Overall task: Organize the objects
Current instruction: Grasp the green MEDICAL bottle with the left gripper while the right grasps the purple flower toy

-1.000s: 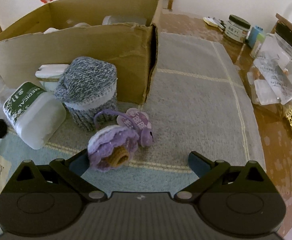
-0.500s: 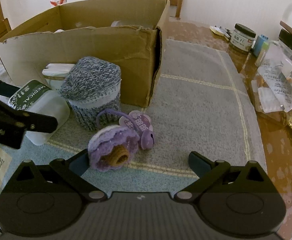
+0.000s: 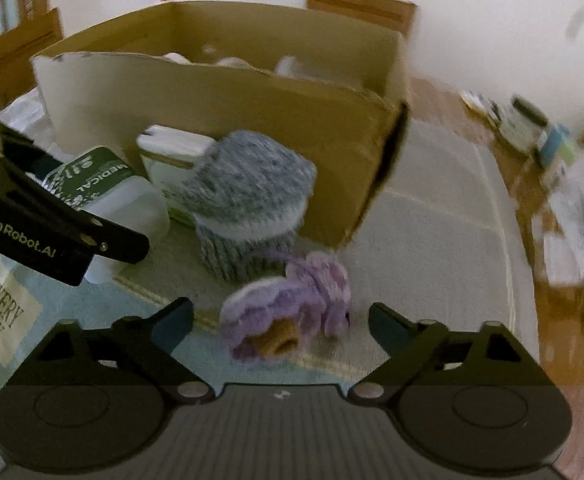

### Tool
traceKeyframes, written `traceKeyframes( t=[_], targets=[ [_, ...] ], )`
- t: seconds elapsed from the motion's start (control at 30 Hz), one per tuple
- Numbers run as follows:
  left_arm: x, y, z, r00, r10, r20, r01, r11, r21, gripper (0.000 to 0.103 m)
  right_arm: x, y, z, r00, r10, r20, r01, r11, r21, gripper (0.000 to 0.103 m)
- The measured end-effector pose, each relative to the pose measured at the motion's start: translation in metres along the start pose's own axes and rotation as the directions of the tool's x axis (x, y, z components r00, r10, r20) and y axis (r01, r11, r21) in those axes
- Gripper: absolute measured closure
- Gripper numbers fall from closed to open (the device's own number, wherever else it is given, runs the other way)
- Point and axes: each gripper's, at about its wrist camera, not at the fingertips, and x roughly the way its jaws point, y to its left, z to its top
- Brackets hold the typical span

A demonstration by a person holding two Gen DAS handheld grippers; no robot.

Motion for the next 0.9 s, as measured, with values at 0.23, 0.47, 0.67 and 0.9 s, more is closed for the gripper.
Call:
traceKeyframes(
  t=[0.23, 0.47, 0.67, 0.9],
  targets=[
    [0.001, 0.0, 0.001, 1.0, -0.002, -0.001, 0.002, 1.0, -0.003, 0.02, 0.002, -0.001, 0.011, 0.998, 0.069, -0.004, -0.069, 0.99, -0.121, 0.028],
    [0.003, 0.0, 0.004, 1.0, 0.006, 0.003, -0.006, 1.0, -0.009, 0.02, -0.001, -0.003, 0.011, 0.991, 0.125, -0.042, -0.13, 0.983, -0.128, 0.039],
    [0.003, 0.001, 0.005, 1.0, 0.004, 0.002, -0.004, 1.0, -0.005, 0.02, -0.006, 0.002, 0.009, 0.991, 0.113, -0.065, -0.122, 0.982, -0.143, 0.045],
    [-0.002, 0.002, 0.003, 1.0, 0.001, -0.018, -0.001, 1.0, 0.028, 0.02, -0.01, 0.006, 0.01, 0.987, 0.102, -0.125, -0.118, 0.984, -0.13, 0.046]
  ],
)
